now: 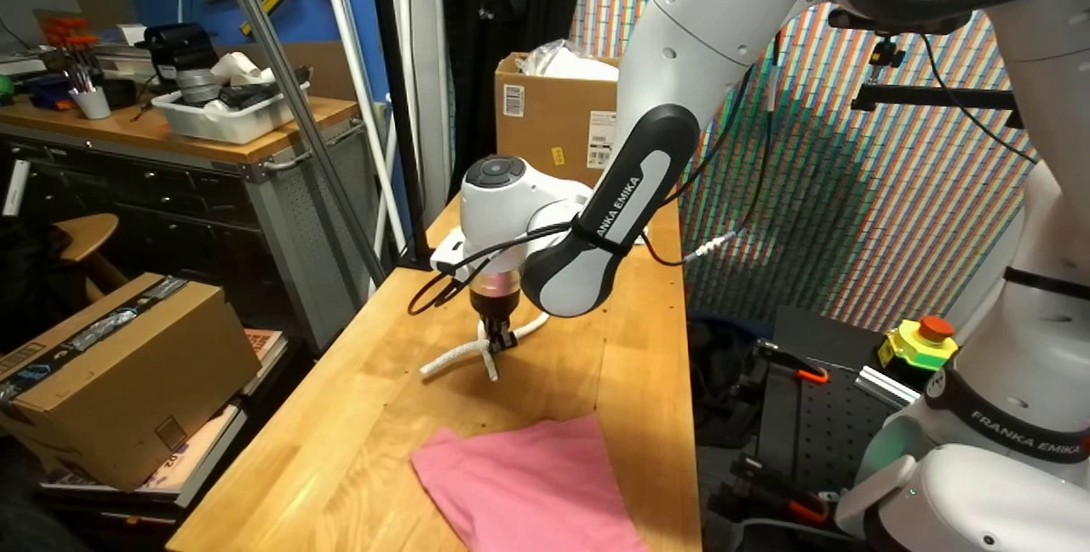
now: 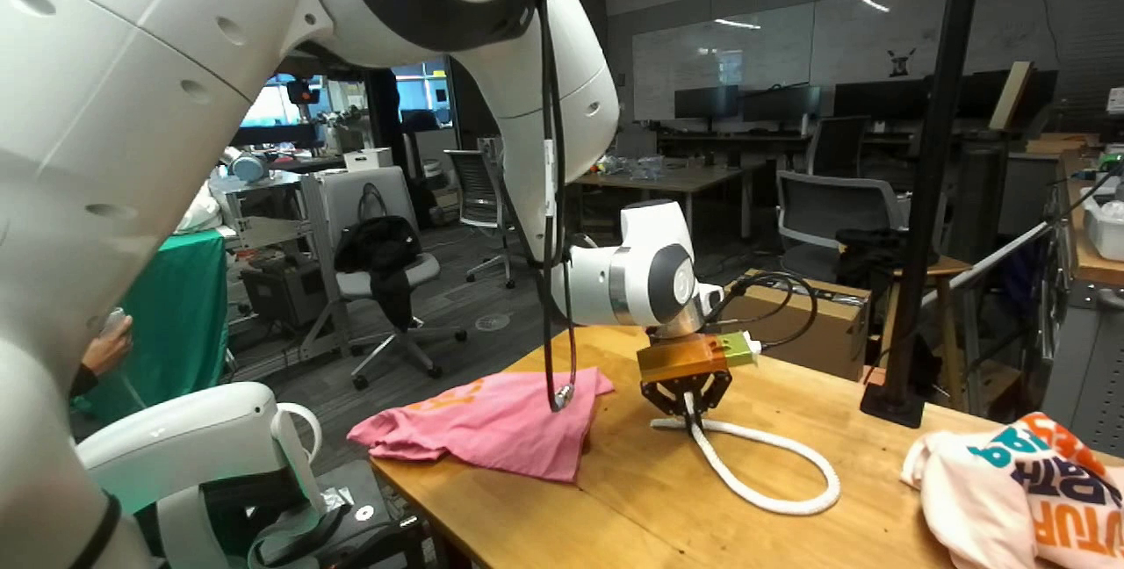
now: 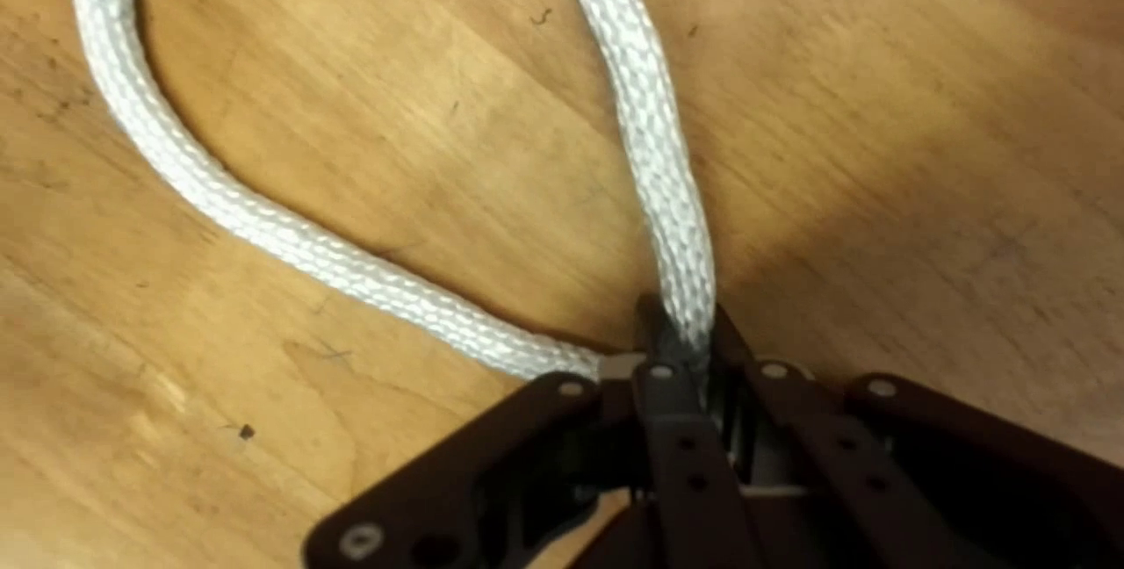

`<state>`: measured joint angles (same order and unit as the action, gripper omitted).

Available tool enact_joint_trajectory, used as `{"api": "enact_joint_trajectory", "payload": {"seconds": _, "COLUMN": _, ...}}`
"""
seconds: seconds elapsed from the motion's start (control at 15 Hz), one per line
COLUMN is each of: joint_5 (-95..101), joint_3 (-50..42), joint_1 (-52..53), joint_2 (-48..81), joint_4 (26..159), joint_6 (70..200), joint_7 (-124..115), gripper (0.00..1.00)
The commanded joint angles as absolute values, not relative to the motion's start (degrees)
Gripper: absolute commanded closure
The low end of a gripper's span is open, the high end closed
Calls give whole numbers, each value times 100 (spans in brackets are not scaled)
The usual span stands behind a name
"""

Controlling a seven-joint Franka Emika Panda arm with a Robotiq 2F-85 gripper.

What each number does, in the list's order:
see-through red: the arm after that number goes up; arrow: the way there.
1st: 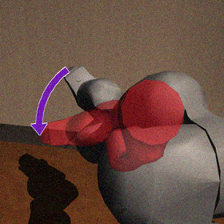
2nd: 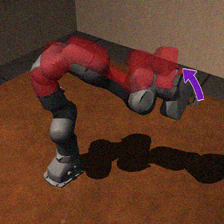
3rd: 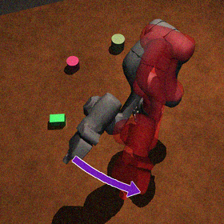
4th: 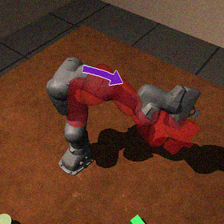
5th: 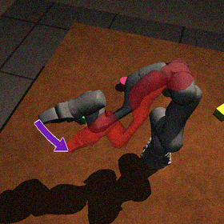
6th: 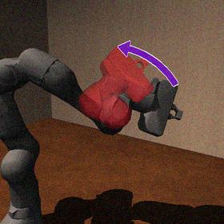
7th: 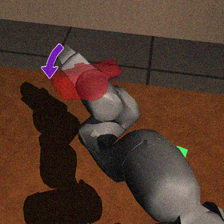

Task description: Move the radish and peach t-shirt to the right, move the pink t-shirt to the left, move the white rope backwards

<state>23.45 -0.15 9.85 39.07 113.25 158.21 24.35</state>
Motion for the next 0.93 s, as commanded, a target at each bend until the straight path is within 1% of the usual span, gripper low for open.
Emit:
{"api": "enact_joint_trajectory", "payload": {"seconds": 0.0, "joint_5": 2588, "joint_3": -337, "joint_1": 1316, "joint_2": 4244, "joint_4": 10834, "joint_6": 15889, "joint_7": 1643, "gripper": 93}}
{"api": "enact_joint_trajectory", "payload": {"seconds": 0.33, "joint_5": 2494, "joint_3": -440, "joint_1": 1466, "joint_2": 4386, "joint_4": 10548, "joint_6": 15779, "joint_7": 1026, "gripper": 93}}
{"api": "enact_joint_trajectory", "payload": {"seconds": 0.4, "joint_5": 2473, "joint_3": -439, "joint_1": 1488, "joint_2": 4381, "joint_4": 10515, "joint_6": 15698, "joint_7": 949, "gripper": 64}}
{"api": "enact_joint_trajectory", "payload": {"seconds": 0.47, "joint_5": 2455, "joint_3": -432, "joint_1": 1502, "joint_2": 4351, "joint_4": 10517, "joint_6": 15584, "joint_7": 890, "gripper": 64}}
{"api": "enact_joint_trajectory", "payload": {"seconds": 0.6, "joint_5": 2421, "joint_3": -395, "joint_1": 1543, "joint_2": 4199, "joint_4": 10560, "joint_6": 15216, "joint_7": 780, "gripper": 50}}
{"api": "enact_joint_trajectory", "payload": {"seconds": 0.87, "joint_5": 2232, "joint_3": -95, "joint_1": 1528, "joint_2": 3652, "joint_4": 10715, "joint_6": 13769, "joint_7": 757, "gripper": 19}}
